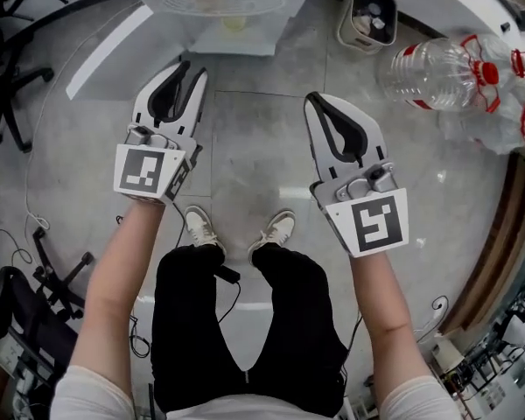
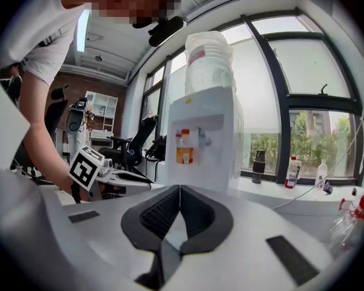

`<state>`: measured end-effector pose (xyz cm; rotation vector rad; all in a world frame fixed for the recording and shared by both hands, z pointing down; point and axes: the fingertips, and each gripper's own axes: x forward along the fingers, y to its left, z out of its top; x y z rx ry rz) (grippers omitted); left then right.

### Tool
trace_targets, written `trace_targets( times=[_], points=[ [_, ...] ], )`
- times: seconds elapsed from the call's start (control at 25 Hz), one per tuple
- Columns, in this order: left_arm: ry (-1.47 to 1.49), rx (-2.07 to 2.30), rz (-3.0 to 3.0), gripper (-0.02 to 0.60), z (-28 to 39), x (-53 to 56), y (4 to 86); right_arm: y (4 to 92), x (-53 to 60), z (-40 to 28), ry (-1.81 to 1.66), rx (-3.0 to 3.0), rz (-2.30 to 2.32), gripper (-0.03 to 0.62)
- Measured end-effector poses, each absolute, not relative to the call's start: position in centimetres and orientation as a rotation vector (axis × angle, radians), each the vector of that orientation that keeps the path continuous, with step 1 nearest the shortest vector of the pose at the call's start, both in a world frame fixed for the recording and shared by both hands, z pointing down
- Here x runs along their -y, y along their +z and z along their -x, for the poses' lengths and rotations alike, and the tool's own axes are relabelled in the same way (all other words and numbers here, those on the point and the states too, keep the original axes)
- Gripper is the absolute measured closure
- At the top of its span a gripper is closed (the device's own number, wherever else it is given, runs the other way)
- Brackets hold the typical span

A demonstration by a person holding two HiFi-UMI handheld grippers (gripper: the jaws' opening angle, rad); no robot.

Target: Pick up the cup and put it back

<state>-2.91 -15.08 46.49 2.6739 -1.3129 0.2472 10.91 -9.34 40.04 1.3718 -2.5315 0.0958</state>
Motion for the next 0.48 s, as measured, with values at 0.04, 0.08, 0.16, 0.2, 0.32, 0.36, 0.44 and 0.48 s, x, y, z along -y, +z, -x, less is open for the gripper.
trace_targets(
  times=[0.04,0.08,0.16,0.2,0.32,0.36,0.44,0.48],
  points=[
    [0.254,1.315,-2.678,0.47,2.7,15.7,48.6,41.9,9.6,-11.0,0.092,2.533,-1.372,0.572],
    [0.269,1.315,-2.68,0.466,2.4,16.4,50.8,43.8,9.9,-11.1,0.09,2.535,-1.376,0.574],
    [0.306,1.311,-2.686,0.454,1.8,17.9,54.9,47.2,10.5,-11.4,0.087,2.536,-1.389,0.572],
    [0.319,1.307,-2.689,0.447,1.5,18.6,56.8,48.7,10.8,-11.7,0.085,2.534,-1.395,0.574],
    [0.341,1.319,-2.663,0.409,1.1,20.9,62.2,52.9,11.8,-12.2,0.084,2.544,-1.427,0.574],
    [0.35,1.328,-2.651,0.391,1.2,21.7,63.9,54.0,12.1,-12.2,0.081,2.55,-1.439,0.574],
    [0.384,1.338,-2.648,0.369,1.4,23.2,67.0,56.3,12.4,-12.2,0.068,2.557,-1.452,0.574],
    [0.404,1.338,-2.651,0.363,1.4,24.1,68.4,57.4,12.5,-12.2,0.06,2.559,-1.452,0.574]
  ],
)
